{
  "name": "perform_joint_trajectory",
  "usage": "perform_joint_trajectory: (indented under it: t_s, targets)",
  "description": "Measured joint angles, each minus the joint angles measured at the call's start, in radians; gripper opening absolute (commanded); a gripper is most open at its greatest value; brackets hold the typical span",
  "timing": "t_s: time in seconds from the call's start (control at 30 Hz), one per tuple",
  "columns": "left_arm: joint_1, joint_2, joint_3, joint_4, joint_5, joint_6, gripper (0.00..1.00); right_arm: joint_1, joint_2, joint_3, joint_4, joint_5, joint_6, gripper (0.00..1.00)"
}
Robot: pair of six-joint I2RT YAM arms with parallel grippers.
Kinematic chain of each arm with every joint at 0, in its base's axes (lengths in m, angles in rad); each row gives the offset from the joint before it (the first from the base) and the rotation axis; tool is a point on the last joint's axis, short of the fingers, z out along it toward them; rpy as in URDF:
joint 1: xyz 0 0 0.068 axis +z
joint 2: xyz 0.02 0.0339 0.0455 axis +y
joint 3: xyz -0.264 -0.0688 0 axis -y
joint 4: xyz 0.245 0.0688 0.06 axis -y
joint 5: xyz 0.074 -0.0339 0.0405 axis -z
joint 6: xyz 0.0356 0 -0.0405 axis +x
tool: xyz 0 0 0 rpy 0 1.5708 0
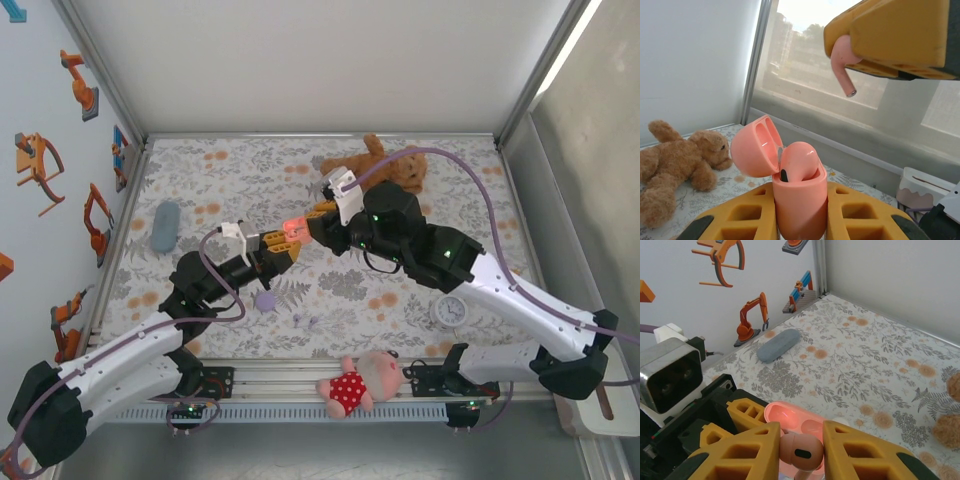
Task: Insert wireless bluetooth earbuds into charging case
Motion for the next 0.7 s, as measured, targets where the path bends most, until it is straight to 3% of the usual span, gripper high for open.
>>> perform_joint_trajectory:
  t_s: [0.7]
  targets:
    - [-0.007,0.000,0.002,0.010,0.005,0.000,0.00,0.015,0.040,-0.018,0.000,0.044,-0.008,0.26]
